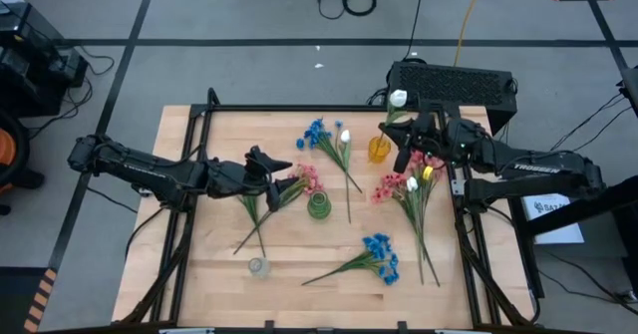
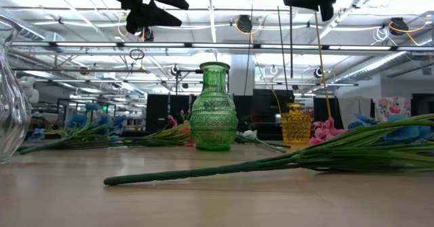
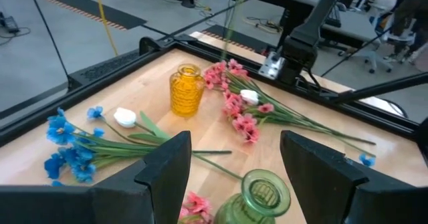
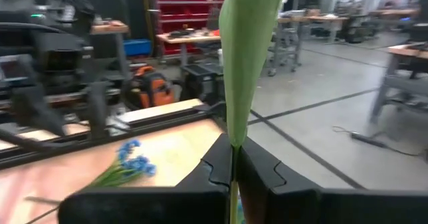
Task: Sort flowers into vase by color
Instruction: Put the left white flower into the green vase
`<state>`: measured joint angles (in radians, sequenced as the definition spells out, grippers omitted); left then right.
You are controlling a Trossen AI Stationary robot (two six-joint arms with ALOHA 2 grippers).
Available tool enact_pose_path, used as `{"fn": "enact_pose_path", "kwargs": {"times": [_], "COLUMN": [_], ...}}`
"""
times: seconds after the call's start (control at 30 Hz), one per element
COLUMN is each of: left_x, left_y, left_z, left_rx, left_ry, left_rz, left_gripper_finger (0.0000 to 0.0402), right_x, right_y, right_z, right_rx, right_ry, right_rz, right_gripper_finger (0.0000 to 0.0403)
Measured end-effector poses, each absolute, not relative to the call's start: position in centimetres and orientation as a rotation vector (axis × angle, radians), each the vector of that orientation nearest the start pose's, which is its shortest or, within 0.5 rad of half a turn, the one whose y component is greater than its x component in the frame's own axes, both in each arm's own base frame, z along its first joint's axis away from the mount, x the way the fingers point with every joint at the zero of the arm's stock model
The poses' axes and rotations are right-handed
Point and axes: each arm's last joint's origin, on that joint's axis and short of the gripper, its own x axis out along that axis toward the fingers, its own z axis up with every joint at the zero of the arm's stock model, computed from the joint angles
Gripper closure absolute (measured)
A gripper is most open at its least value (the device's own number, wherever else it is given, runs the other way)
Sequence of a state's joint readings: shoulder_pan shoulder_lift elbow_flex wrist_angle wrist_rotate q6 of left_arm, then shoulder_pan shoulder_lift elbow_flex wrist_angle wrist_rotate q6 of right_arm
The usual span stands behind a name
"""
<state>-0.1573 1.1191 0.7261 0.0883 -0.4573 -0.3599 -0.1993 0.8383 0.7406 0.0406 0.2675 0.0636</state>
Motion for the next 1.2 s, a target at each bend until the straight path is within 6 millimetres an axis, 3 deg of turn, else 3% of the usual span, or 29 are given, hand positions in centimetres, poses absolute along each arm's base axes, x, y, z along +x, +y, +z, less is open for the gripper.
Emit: {"fn": "enact_pose_path", "kwargs": {"times": [0.33,0.5,0.93,1.2], "left_x": [24.2,24.2,24.3,24.4], "left_y": [-2.6,-2.6,-2.6,-2.5], "left_z": [27.5,27.5,27.4,27.1], "left_rx": [-0.262,-0.261,-0.235,-0.231], "left_ry": [0.235,0.235,0.24,0.254], "left_rz": [0.343,0.343,0.345,0.349], "left_gripper_finger": [0.0164,0.0164,0.0164,0.0164], "right_x": [17.7,17.7,19.6,22.6], "right_y": [-6.3,-6.5,-3.1,-0.6], "right_z": [32.7,32.4,33.4,32.7], "right_rx": [0.018,0.079,0.216,0.266], "right_ry": [0.092,0.098,-0.041,-0.083], "right_rz": [-0.583,-0.573,-0.212,-0.083], "right_gripper_finger": [0.0399,0.0399,0.0399,0.0399]}}
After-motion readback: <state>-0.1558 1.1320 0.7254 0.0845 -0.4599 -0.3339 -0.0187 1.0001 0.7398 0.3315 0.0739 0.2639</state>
